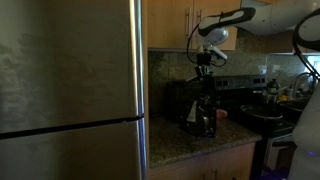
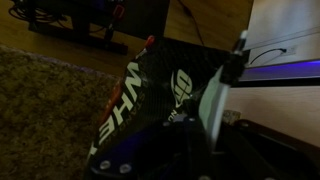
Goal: Put the the whey powder packet in the left corner
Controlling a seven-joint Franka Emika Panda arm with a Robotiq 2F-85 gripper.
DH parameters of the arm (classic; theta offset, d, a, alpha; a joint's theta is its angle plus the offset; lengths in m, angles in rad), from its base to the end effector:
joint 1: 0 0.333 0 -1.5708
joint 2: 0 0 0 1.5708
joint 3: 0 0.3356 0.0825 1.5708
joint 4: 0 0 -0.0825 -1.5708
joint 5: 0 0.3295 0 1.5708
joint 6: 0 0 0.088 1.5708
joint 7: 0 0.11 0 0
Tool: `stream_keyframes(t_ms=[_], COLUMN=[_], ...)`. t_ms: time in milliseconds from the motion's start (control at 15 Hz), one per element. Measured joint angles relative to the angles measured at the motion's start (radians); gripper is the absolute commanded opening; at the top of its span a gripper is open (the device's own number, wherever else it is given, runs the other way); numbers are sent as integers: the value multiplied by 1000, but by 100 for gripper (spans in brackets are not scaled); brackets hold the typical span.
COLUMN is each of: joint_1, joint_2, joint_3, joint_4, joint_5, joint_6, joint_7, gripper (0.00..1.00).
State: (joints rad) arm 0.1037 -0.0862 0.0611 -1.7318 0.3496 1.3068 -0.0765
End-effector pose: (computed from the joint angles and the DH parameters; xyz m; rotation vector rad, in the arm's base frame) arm 0.4217 0.1163 0.6066 -2.7441 -0.3783 0.4948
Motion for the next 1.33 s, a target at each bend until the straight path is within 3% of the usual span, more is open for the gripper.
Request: stream_keyframes(t_ms=[267,467,933,1333], joint_1=[2,15,61,78], joint_2=[31,101,351,384], joint_3=[5,31,93,124], joint_4=[-5,13,263,364], joint_5=[1,14,55,46], joint_6=[14,99,356,386], joint_7=[-12,-15,-15,-57], gripper=[0,0,0,1])
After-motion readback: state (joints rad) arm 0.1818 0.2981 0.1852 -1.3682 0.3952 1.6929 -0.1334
